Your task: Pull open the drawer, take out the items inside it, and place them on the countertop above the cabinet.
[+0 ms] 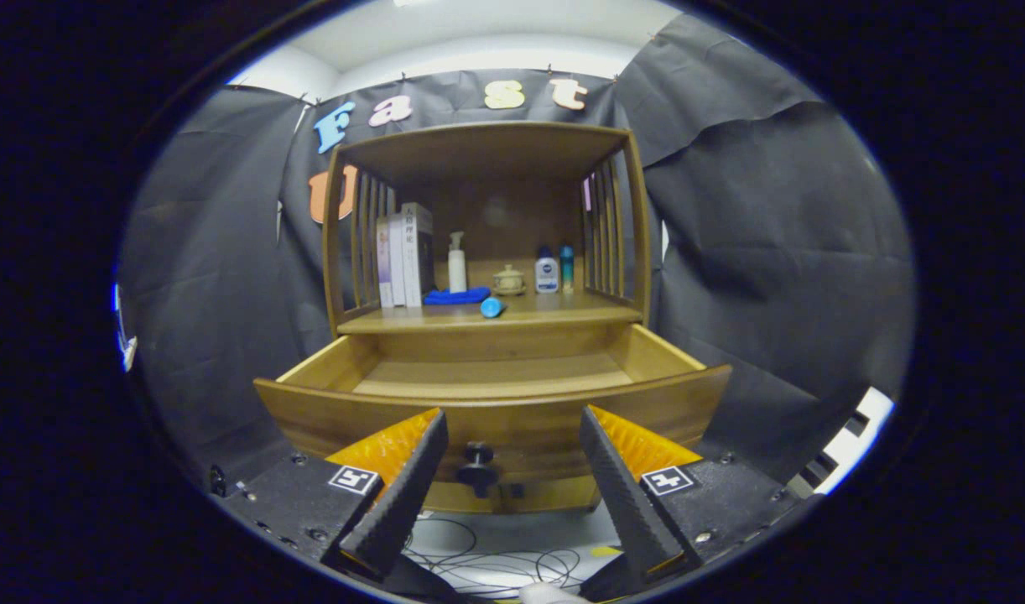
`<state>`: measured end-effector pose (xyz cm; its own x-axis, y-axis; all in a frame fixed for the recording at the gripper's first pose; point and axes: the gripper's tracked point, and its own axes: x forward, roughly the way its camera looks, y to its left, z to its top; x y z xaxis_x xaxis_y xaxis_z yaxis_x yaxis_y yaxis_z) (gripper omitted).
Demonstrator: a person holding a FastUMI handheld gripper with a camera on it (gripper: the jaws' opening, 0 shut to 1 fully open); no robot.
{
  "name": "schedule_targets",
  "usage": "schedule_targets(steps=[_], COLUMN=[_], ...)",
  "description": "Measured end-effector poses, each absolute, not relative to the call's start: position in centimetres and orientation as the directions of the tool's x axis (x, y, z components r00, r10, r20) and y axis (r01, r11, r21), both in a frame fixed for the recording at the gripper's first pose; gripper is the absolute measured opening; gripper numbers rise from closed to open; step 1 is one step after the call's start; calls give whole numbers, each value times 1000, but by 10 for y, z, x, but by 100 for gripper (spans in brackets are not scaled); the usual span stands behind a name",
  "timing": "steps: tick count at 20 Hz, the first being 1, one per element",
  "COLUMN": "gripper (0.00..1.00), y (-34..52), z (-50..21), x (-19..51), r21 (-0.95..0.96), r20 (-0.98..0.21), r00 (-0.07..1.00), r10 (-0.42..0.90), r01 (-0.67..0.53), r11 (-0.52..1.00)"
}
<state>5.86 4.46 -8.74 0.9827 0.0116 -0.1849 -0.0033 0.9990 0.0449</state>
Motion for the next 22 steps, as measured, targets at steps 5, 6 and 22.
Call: schedule_targets(steps=[5, 6, 22], gripper=[98, 98, 99], y=[59, 61, 62], z=[-115, -118, -130], x=[85, 90, 132], r21=[10, 3, -28], r20=[-215, -218, -158], r00=[976, 976, 987], r10=[21, 18, 9], r01=[-19, -17, -14], r11=[1000, 1000, 1000])
